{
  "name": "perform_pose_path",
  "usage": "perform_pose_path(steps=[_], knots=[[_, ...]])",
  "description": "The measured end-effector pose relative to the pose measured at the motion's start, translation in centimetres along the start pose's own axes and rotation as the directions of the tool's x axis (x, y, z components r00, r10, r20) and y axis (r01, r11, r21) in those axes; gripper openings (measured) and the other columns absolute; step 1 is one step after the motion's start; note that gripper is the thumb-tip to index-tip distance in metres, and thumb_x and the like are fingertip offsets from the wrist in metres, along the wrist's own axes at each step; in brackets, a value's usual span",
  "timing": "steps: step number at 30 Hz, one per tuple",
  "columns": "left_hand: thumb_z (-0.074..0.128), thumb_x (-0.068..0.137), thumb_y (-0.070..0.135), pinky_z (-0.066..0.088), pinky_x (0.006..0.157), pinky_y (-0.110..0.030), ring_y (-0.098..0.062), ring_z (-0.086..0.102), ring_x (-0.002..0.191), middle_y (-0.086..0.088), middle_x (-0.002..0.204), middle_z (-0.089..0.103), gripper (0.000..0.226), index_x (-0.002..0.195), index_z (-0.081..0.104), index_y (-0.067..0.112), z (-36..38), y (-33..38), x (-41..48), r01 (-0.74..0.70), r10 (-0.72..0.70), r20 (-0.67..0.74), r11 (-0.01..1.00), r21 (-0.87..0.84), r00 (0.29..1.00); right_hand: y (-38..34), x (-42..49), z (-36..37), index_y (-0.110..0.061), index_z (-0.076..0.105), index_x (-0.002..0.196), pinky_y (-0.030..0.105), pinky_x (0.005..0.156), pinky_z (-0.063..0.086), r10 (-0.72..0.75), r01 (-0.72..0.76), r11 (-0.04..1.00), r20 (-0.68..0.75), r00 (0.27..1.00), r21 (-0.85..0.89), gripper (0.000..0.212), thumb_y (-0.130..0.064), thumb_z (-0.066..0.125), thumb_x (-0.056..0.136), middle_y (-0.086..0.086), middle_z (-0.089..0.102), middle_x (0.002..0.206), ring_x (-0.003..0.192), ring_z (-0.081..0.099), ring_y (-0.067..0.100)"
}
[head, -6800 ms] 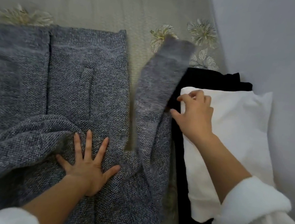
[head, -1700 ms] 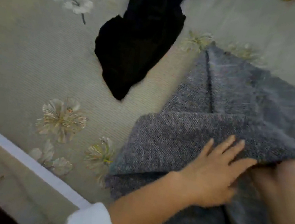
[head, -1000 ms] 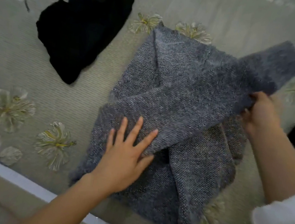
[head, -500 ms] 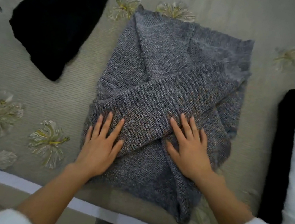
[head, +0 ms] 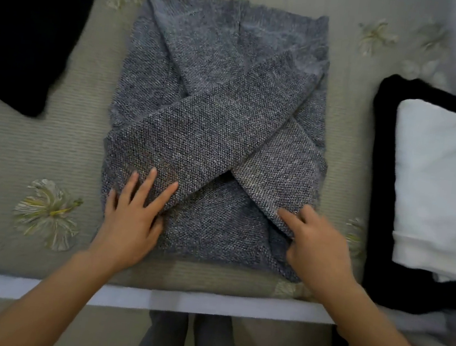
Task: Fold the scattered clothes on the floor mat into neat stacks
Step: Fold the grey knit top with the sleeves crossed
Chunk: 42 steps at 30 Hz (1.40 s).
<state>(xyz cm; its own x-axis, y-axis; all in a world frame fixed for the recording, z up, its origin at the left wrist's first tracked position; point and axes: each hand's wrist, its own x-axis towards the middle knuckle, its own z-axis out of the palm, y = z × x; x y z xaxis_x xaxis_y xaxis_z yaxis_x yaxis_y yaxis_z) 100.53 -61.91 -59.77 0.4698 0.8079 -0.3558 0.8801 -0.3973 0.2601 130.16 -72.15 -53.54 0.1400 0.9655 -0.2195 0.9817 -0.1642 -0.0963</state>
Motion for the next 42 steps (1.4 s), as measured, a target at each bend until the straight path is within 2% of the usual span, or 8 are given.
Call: perform_pose_path(steps=[4, 8, 12, 15, 21, 25, 33, 42], knots=[[0.045, 0.095, 0.036, 0.01, 0.114, -0.057, -0.024, -0.005, 0.147, 0.005, 0.16, 0.0, 0.071, 0.145, -0.004, 0.047, 0.3, -0.7, -1.3, -0.066, 0.064, 0.031, 0.996, 0.068, 0.997, -0.5, -1.7, 2.3, -0.017, 0.03, 0.139, 0.032, 0.057, 0.033, 0.001, 0.042, 0.989, 0.295, 0.956, -0.139, 0.066, -0.012, 0.061, 0.081, 0.005, 0.046, 0.117, 0.101, 0.053, 0.026], [0.043, 0.096, 0.04, 0.011, 0.115, -0.051, -0.02, -0.008, 0.147, 0.007, 0.16, -0.004, 0.069, 0.144, -0.007, 0.045, -0.4, -1.2, -1.2, -0.069, 0.066, 0.068, 0.997, 0.042, 0.995, 0.4, -1.7, 1.9, -0.014, 0.056, 0.115, 0.03, 0.045, 0.032, 0.098, -0.087, 0.994, 0.171, 0.98, -0.071, 0.071, 0.0, 0.08, 0.05, 0.008, 0.055, 0.087, 0.068, 0.057, 0.029], [0.028, 0.085, 0.068, -0.002, 0.117, -0.046, -0.012, -0.027, 0.141, 0.011, 0.155, -0.024, 0.076, 0.14, -0.02, 0.046, -1.4, -1.7, -1.3, -0.135, 0.124, 0.218, 0.99, 0.038, 0.968, 0.9, -3.9, 3.5, -0.029, 0.023, 0.15, 0.037, 0.086, 0.046, 0.133, -0.208, 0.965, 0.384, 0.913, 0.158, 0.07, -0.031, 0.057, 0.089, 0.004, 0.042, 0.118, 0.107, 0.048, 0.025], [0.023, 0.072, 0.076, -0.009, 0.116, -0.04, -0.012, -0.024, 0.142, 0.01, 0.156, -0.019, 0.088, 0.144, -0.016, 0.043, -1.8, -2.5, -2.3, -0.219, 0.208, 0.21, 0.975, 0.032, 0.955, 0.4, -4.7, 3.2, -0.016, 0.036, 0.145, 0.043, 0.102, 0.035, 0.091, -0.116, 0.977, 0.144, 0.985, 0.178, 0.074, -0.054, 0.053, 0.084, 0.009, 0.041, 0.133, 0.124, 0.038, 0.028], [0.074, 0.067, 0.023, 0.014, 0.112, -0.061, -0.046, 0.0, 0.143, -0.016, 0.159, -0.004, 0.111, 0.151, 0.004, 0.036, 0.0, -1.2, -3.6, -0.355, 0.345, 0.086, 0.898, 0.259, 0.935, -3.0, -2.5, 5.1, -0.028, -0.039, 0.138, 0.054, 0.116, -0.004, -0.027, 0.037, 0.999, 0.325, 0.945, -0.024, 0.113, -0.042, 0.059, 0.083, 0.003, -0.041, 0.149, 0.14, -0.031, 0.029], [0.049, 0.091, 0.007, 0.021, 0.109, -0.062, -0.05, -0.005, 0.141, -0.018, 0.152, -0.031, 0.096, 0.144, -0.024, 0.039, 0.1, 1.2, -1.0, -0.259, 0.2, 0.194, 0.894, 0.366, 0.961, -3.7, 0.2, 4.9, -0.024, -0.014, 0.151, 0.043, 0.114, 0.023, 0.0, 0.007, 1.0, 0.312, 0.95, -0.021, 0.091, -0.007, 0.05, 0.088, 0.009, -0.006, 0.161, 0.147, 0.009, 0.031], [0.052, 0.079, 0.01, 0.048, 0.086, -0.04, -0.031, 0.058, 0.109, -0.007, 0.119, 0.062, 0.051, 0.127, 0.051, 0.027, -8.9, 3.1, 0.3, -0.246, 0.164, 0.409, 0.957, 0.157, 0.898, -3.2, 1.3, -4.5, -0.031, 0.043, 0.141, 0.028, 0.077, 0.041, -0.044, -0.008, 0.993, 0.442, 0.896, 0.116, 0.07, -0.005, 0.05, 0.077, 0.009, 0.066, 0.109, 0.106, 0.059, 0.028], [0.045, 0.076, 0.009, 0.048, 0.087, -0.038, -0.019, 0.055, 0.099, 0.004, 0.104, 0.056, 0.038, 0.109, 0.055, 0.025, -14.5, 5.8, -9.1, -0.2, 0.176, 0.875, 0.975, -0.093, 0.452, -4.4, -6.3, -11.4, -0.02, 0.059, 0.082, 0.037, 0.066, 0.049, -0.132, -0.054, 0.983, 0.876, 0.463, 0.177, 0.016, -0.01, 0.053, 0.071, 0.006, 0.06, 0.083, 0.073, 0.056, 0.02]])
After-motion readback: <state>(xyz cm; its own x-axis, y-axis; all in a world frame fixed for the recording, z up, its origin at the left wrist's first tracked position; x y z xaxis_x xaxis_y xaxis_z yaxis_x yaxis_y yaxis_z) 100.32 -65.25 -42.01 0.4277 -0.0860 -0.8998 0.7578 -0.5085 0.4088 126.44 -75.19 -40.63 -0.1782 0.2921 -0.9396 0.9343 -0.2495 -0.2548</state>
